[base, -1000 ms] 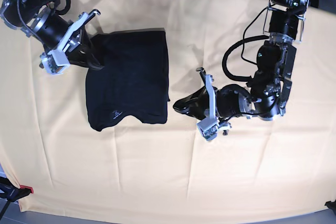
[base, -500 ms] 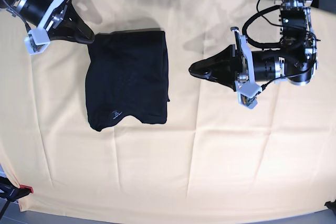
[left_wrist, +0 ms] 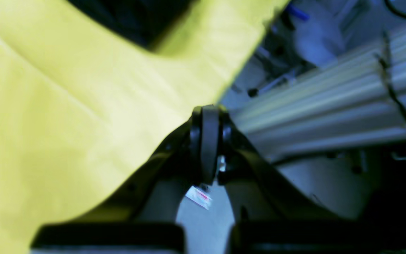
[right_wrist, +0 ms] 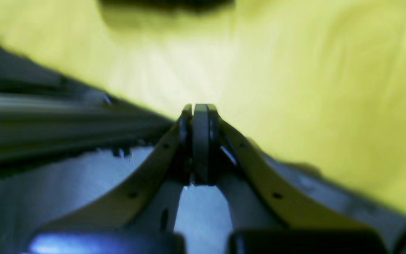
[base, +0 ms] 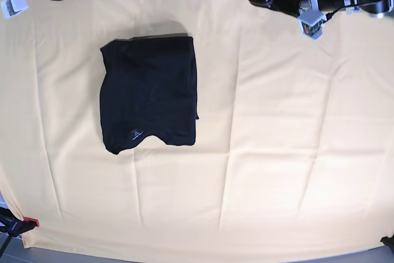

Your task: Fold the T-shirt properly

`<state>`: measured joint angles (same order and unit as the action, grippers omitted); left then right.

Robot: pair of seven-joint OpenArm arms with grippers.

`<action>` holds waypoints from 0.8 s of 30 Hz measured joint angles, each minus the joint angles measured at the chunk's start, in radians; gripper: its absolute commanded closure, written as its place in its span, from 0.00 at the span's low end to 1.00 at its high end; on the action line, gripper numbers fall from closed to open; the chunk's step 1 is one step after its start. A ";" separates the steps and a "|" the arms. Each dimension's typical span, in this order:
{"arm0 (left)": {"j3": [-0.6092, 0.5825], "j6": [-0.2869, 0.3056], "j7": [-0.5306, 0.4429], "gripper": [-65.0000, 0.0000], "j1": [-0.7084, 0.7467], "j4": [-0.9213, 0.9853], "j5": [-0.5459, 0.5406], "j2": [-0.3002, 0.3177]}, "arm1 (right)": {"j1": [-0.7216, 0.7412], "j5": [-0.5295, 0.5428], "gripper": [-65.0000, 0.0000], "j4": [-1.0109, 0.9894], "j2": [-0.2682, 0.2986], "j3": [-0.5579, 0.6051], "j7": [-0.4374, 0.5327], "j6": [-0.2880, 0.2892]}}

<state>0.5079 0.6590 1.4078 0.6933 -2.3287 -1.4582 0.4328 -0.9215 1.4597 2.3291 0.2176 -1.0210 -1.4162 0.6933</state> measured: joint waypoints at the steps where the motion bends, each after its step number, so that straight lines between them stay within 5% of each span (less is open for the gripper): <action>1: 0.027 0.000 -0.004 1.00 0.047 -0.017 -0.006 0.000 | -0.013 0.000 1.00 0.000 0.002 -0.024 0.005 0.000; 7: 0.194 0.000 -0.014 1.00 0.283 -0.014 -0.001 0.002 | -0.108 0.010 1.00 -0.007 0.002 -0.101 0.010 0.003; 13: 0.233 0.020 -0.012 1.00 0.451 -0.014 0.134 -0.024 | -0.199 0.010 1.00 -0.148 0.011 -0.101 0.010 0.003; 20: 0.230 0.028 -0.040 1.00 0.483 0.219 0.136 -0.073 | -0.214 0.012 1.00 -0.376 0.012 -0.054 0.014 0.003; 24: 0.193 0.028 -0.105 1.00 0.427 0.406 0.190 -0.073 | -0.210 -0.037 1.00 -0.513 0.069 0.082 0.018 0.003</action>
<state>0.7006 0.6868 1.3033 1.1202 -1.9232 -1.2678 0.3599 -1.1313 1.4223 1.8164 0.2867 -0.9390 -1.3983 0.6968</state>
